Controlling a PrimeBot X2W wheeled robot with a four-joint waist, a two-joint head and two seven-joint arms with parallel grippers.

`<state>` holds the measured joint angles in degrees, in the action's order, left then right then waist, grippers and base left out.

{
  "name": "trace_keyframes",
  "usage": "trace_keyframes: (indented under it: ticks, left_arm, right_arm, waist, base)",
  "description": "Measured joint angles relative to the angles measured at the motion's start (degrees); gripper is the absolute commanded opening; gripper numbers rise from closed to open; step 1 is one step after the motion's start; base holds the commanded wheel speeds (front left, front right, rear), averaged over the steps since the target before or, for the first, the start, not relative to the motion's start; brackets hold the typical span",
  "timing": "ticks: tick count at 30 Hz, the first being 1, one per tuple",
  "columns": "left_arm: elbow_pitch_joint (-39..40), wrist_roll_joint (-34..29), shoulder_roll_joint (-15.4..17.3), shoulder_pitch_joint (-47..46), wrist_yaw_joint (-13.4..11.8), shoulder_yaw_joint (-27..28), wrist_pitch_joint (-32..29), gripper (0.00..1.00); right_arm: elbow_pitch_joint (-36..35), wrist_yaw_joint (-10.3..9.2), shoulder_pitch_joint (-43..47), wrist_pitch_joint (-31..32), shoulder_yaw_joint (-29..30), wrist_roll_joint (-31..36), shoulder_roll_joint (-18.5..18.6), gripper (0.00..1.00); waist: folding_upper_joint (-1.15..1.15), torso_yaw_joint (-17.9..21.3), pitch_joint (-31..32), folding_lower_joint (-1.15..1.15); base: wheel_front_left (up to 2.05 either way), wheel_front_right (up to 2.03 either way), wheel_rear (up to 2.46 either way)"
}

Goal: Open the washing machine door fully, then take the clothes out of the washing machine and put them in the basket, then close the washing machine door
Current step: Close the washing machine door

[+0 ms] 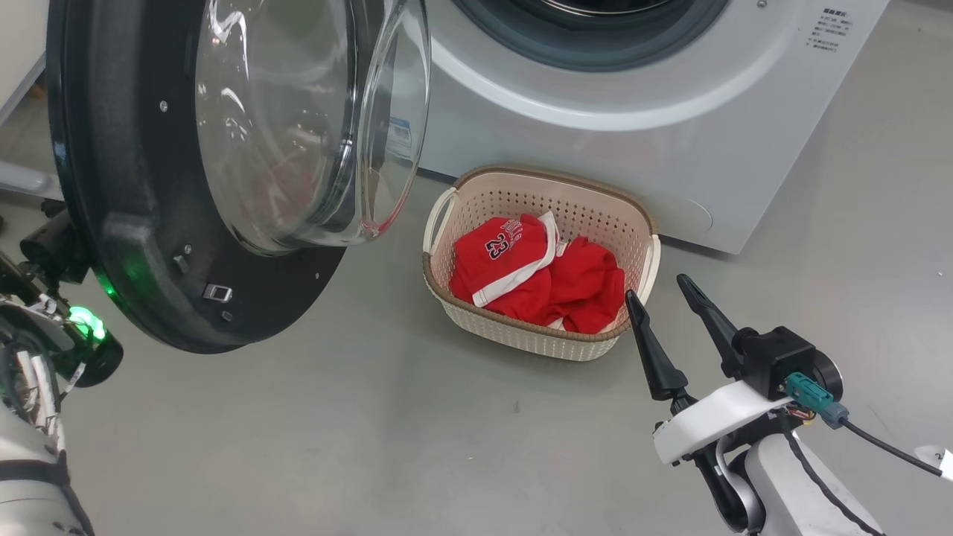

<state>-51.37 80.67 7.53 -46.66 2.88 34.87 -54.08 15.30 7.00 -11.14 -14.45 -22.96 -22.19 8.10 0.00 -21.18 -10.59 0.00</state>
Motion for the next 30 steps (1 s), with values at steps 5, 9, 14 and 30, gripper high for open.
trace_keyframes:
  ticks: [5,9,14,30]
  left_arm:
    - [1.43,0.01,-2.2,0.65,0.47,-0.82,-1.34,0.0]
    - [2.21,0.55,-4.17,1.37,0.53,-1.41,-2.36,0.0]
    - [3.67,1.11,-5.67,2.07,0.93,-1.85,-3.41,0.0]
    - [7.78,2.08,-6.39,4.79,1.0,-4.59,-5.63,0.0]
  right_arm:
    - [0.0,0.0,0.01,0.0,0.26,-0.08,-0.15,1.0]
    - [0.0,0.0,0.02,0.0,0.35,-0.08,-0.44,1.0]
    - [0.0,0.0,0.02,0.0,0.36,-0.08,-0.51,1.0]
    - [0.0,-0.01,0.02,0.0,0.75,-0.08,-0.82,1.0]
  waist:
    - [0.0,-0.13,0.19,0.0]
    - [0.0,-0.22,0.25,0.0]
    - [0.0,-0.23,0.27,0.0]
    - [0.0,0.5,0.74,0.0]
  base:
    - [0.0,0.0,0.0]
    - [0.0,0.0,0.0]
    - [0.0,0.0,0.0]
    - [0.0,0.0,0.0]
